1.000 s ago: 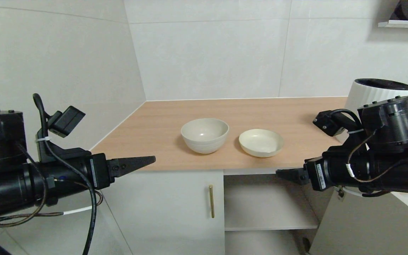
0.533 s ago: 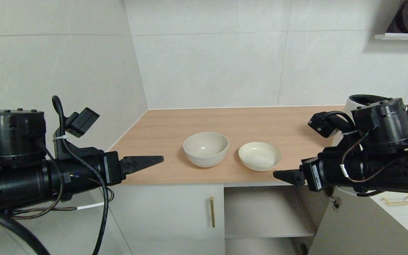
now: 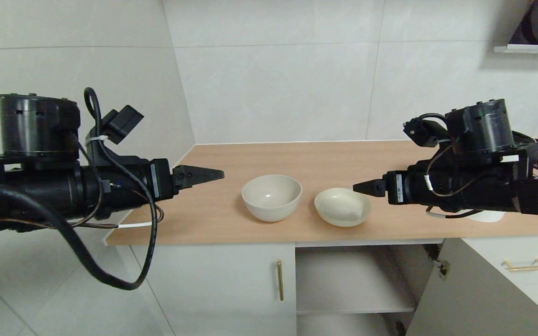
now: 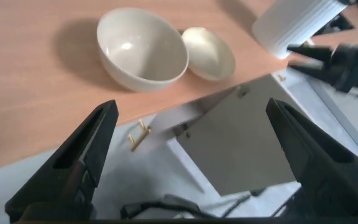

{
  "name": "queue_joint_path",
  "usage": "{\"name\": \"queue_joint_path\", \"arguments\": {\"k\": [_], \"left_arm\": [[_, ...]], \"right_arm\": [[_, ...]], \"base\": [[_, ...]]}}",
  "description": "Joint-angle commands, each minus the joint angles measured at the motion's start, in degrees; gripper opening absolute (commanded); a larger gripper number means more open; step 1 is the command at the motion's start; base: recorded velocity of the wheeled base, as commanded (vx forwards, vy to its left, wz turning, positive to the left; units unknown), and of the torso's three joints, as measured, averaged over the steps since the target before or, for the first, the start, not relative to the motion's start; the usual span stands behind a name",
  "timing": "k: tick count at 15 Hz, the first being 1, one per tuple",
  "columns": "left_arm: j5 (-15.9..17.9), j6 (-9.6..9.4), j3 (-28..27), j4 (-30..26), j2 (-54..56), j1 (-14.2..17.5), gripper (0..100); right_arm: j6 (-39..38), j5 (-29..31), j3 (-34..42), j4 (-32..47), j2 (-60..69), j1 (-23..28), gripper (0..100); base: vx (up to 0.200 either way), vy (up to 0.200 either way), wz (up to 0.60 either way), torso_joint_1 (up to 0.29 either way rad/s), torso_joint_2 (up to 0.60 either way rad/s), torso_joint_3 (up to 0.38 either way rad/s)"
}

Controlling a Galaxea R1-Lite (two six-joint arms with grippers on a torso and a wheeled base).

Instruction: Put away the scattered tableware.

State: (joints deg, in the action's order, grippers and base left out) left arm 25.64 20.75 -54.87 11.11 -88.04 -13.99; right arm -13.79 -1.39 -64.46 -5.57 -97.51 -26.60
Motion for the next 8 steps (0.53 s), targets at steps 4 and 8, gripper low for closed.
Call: {"name": "queue_joint_path", "arguments": {"k": [4, 8], "left_arm": [[-14.21, 15.02, -7.8, -0.21, -12.59, -5.96, 100], [-19.05, 15.9, -11.05, 0.06, -20.77, -6.92, 100]], "right_arm": [[-3.09, 3.5, -5.23, 3.02, -5.67, 0.14, 100], [-3.18, 4.64, -5.58, 1.53, -9.1, 1.2, 100]], "base": [[0.0, 0.0, 0.0, 0.0, 0.0, 0.0], [0.0, 0.0, 0.0, 0.0, 0.0, 0.0]]}}
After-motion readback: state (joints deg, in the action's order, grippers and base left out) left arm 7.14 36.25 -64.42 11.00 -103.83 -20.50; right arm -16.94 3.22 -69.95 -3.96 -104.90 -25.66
